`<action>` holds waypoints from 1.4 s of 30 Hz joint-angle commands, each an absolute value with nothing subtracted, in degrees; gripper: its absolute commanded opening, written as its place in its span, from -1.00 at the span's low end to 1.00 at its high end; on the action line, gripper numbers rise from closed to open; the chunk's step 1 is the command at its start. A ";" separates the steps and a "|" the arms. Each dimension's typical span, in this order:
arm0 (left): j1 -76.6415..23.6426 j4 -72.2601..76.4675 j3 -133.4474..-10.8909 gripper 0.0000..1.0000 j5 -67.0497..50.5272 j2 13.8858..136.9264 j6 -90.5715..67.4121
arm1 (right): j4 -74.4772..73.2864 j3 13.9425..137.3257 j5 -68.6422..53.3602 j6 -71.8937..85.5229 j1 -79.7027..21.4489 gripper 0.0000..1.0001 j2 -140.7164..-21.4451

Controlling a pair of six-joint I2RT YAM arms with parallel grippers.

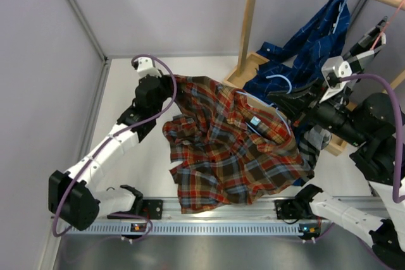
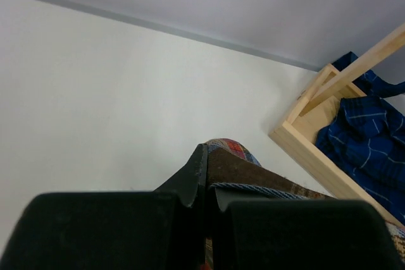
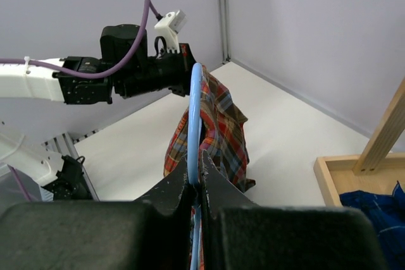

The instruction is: Place the shirt on the hanger

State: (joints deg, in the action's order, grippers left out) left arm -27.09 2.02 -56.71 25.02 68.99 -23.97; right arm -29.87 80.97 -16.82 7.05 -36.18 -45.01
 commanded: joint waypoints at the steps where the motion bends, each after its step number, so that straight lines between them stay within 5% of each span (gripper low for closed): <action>1: -26.02 -2.37 -57.22 -1.00 27.59 69.25 -28.82 | -25.49 82.88 -14.86 6.94 -35.77 -1.00 -44.73; 6: -25.84 -4.65 -58.53 -0.92 23.48 70.84 -29.36 | -24.52 82.71 -12.58 7.12 -35.86 -1.00 -45.96; 9: -25.84 -7.28 -60.29 -0.10 19.71 70.84 -27.78 | -24.61 83.06 -11.87 6.68 -35.77 -1.00 -46.93; 10: -25.84 -7.47 -60.81 0.59 17.77 70.23 -26.90 | -24.52 83.06 -11.52 6.24 -35.77 -1.00 -47.19; 11: -25.84 -7.56 -61.95 0.87 15.14 69.35 -24.37 | -24.61 83.06 -10.99 6.15 -35.77 -1.00 -47.46; 15: -27.15 -3.80 -66.08 0.96 -14.75 62.85 -16.19 | -24.79 81.92 -9.40 5.36 -35.77 -1.00 -47.73; 19: -32.50 -8.41 -77.13 0.96 -28.20 66.17 -12.90 | -24.96 80.34 -7.66 7.64 -35.77 -1.00 -46.15; 25: -47.53 -9.67 -79.98 0.95 -12.78 70.13 -12.05 | -24.43 80.59 -10.19 7.65 -35.77 -1.00 -48.25; 29: -48.25 -9.49 -80.51 0.80 -11.86 73.12 -12.92 | -24.52 82.00 -12.21 8.35 -35.77 -1.00 -48.87; 32: -48.95 -9.58 -81.30 0.53 -11.34 75.49 -12.57 | -24.61 82.18 -11.96 8.35 -35.77 -1.00 -48.95; 39: -49.04 -9.75 -80.68 -0.91 -7.57 76.03 -11.52 | -24.61 81.91 -11.34 8.70 -35.77 -1.00 -49.92; 42: -49.13 -9.67 -80.51 -1.00 -7.73 75.41 -11.25 | -24.52 81.83 -11.08 8.88 -35.77 -1.00 -51.24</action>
State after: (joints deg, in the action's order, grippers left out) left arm -48.84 -11.25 -79.81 -9.13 77.25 -12.05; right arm -29.10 79.20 -10.68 7.70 -36.18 -50.39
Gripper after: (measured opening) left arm 0.021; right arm 0.014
